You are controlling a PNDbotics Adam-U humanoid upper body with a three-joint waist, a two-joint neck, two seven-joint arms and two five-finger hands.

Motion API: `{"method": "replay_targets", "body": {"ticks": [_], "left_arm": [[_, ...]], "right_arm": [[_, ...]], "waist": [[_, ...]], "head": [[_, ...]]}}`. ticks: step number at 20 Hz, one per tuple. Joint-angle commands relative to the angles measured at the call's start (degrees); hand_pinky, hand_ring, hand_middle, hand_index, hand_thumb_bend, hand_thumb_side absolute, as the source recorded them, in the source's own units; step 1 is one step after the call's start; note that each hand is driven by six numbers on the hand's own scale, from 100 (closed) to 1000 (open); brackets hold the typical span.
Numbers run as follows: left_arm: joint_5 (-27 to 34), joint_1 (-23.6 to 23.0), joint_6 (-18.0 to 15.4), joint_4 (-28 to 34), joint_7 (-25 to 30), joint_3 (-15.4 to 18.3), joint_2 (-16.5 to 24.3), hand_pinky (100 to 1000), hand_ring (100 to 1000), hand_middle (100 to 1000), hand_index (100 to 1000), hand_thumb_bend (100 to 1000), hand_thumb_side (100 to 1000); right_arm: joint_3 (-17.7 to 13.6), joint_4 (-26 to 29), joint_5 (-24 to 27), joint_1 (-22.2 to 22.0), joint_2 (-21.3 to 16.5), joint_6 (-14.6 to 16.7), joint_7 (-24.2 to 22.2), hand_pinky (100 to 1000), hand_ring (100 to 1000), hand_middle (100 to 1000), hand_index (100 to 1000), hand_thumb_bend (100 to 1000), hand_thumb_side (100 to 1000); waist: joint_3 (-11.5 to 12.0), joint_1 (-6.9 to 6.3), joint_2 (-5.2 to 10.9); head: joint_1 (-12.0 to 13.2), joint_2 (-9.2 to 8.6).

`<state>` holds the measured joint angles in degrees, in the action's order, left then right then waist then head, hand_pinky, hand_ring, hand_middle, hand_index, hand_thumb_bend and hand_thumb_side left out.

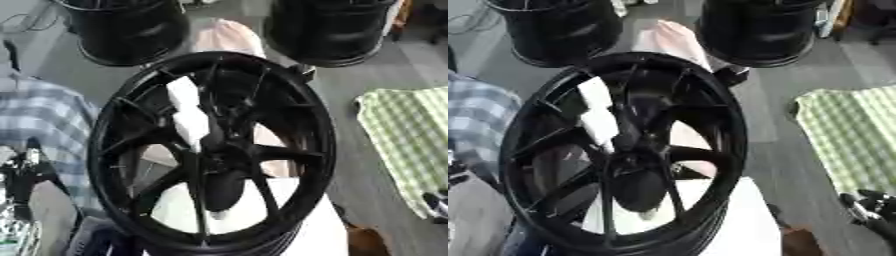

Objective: Pull the pin out of the wheel hub.

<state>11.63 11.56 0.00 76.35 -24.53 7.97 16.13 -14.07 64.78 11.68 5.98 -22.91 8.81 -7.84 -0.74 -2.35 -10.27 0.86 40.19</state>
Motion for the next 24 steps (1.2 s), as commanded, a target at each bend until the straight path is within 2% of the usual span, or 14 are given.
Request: {"method": "replay_targets", "body": {"ticks": [1,10,18,21,24], "left_arm": [[0.36,0.38,-0.12,0.68,0.16,0.20,1.51,601,599,508,684,419,586],[0.34,0.38,-0.08,0.69,0.27,0.20,1.51,601,599,508,684,418,587],[-0.43,1.05,-0.43,0.74,-0.32,0.31,1.74,602,601,510,685,417,579],[-2.24,1.90,-0.53,2.61,-0.90,1.23,2.37,603,602,510,687,419,570],[-6.19,4.73,-0.50,6.51,-0.24,2.07,5.09,608,607,515,691,403,535]], "right_arm": [[-0.17,0.41,-0.21,0.26,-1.51,0.04,0.04,491,630,512,681,595,270],[-0.16,0.41,-0.21,0.26,-1.52,0.04,0.05,491,630,512,681,595,270],[-0.44,0.58,0.11,0.23,-1.38,-0.12,0.19,491,631,513,681,596,270],[-0.65,0.65,0.80,0.17,-1.28,-0.28,0.52,490,630,512,680,598,268],[-0.69,0.60,1.21,-0.07,-1.34,-0.35,0.84,491,631,512,680,600,267]], "waist": [[-0.08,0.11,0.70],[-0.08,0.12,0.70],[-0.26,0.14,0.54],[-0.44,0.09,0.49],[-0.38,0.02,0.59]], "head": [[0.10,-0.62],[0.09,-0.69],[-0.92,0.05],[-1.38,0.54],[-1.78,1.28]]}}
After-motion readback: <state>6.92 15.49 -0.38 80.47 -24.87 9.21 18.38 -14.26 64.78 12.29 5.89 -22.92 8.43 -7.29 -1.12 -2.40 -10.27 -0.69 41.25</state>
